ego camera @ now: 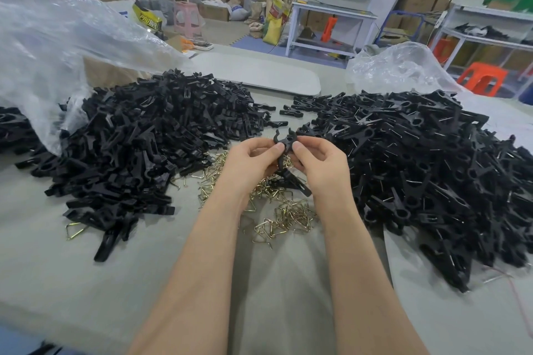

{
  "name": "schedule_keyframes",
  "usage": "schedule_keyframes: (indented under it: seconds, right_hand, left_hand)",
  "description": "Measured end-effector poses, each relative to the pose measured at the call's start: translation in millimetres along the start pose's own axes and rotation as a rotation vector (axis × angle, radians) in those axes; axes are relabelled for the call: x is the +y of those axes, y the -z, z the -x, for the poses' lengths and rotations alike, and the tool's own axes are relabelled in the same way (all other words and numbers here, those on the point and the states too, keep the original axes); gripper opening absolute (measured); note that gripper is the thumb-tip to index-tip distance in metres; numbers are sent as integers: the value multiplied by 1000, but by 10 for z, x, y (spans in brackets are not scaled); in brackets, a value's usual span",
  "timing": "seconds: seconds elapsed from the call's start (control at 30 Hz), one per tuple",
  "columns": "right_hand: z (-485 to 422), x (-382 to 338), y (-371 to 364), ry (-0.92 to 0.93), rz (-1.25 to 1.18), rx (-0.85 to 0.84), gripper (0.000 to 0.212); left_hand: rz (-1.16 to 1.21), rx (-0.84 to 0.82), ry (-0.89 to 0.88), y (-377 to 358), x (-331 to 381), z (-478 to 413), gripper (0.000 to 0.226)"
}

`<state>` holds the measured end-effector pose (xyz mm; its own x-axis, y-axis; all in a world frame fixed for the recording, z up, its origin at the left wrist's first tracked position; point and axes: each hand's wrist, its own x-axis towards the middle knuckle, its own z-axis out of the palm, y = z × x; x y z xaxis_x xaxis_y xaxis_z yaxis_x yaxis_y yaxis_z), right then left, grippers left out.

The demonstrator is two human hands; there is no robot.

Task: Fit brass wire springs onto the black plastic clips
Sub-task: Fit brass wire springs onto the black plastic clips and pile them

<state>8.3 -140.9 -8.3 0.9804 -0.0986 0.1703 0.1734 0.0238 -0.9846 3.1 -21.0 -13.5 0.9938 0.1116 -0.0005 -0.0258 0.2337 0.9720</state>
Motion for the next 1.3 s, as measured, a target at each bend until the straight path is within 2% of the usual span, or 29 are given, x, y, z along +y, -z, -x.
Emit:
schedule_keyframes:
  seconds: [0.13, 0.2, 0.27, 0.47, 0.63, 0.67, 0.7, 0.73, 0.8, 0.83, 0.87, 0.93, 1.03, 1.17, 1.3]
  right_hand:
    - [18, 2, 3, 0, 51, -62, 17]
    - [24, -7, 1, 1, 53, -68, 18]
    - [24, -16, 15, -10, 44, -77, 17]
    - [-28, -57, 106, -136, -198, -176, 8]
    - [-10, -147, 79, -272, -366, -142, 6]
    - [8, -166, 63, -258, -310, -122, 13]
    - [29, -184, 49, -217, -146, -118, 21]
    - [51, -192, 38, -148, 126, -155, 27]
    - [154, -210, -28, -33, 707, -388, 31]
    - [218, -203, -98, -19, 924, -524, 33]
    - [278, -173, -182, -7, 1084, -621, 37]
    - [367, -100, -342, 37, 1280, -657, 41]
    - [381, -75, -418, 83, 1310, -563, 23]
    - [362, -105, -361, 43, 1223, -598, 18]
    - [346, -123, -318, 13, 1186, -684, 17]
  left_hand:
    - [-48, -14, -11, 0, -14, 4, 8]
    - [-29, -16, 0, 10, -9, 9, 4]
    - [10, -38, 20, 21, 5, 10, 10]
    - [29, -129, -6, 30, 70, 46, 12]
    - [-58, -198, -45, 107, 121, 77, 14]
    - [-5, -158, -58, 134, 145, 71, 18]
    - [105, -98, -67, 168, 168, 58, 21]
    - [272, -34, -73, 207, 192, 43, 23]
    - [679, 52, -59, 283, 236, 22, 22]
    - [859, 80, -39, 304, 252, 16, 23]
    - [991, 102, -14, 323, 260, 11, 26]
    - [1108, 106, 38, 335, 267, 22, 38]
    - [1166, 111, 84, 326, 264, 31, 53]
    - [1125, 204, 160, 325, 233, 19, 22]
    - [1101, 243, 201, 350, 197, -9, 15]
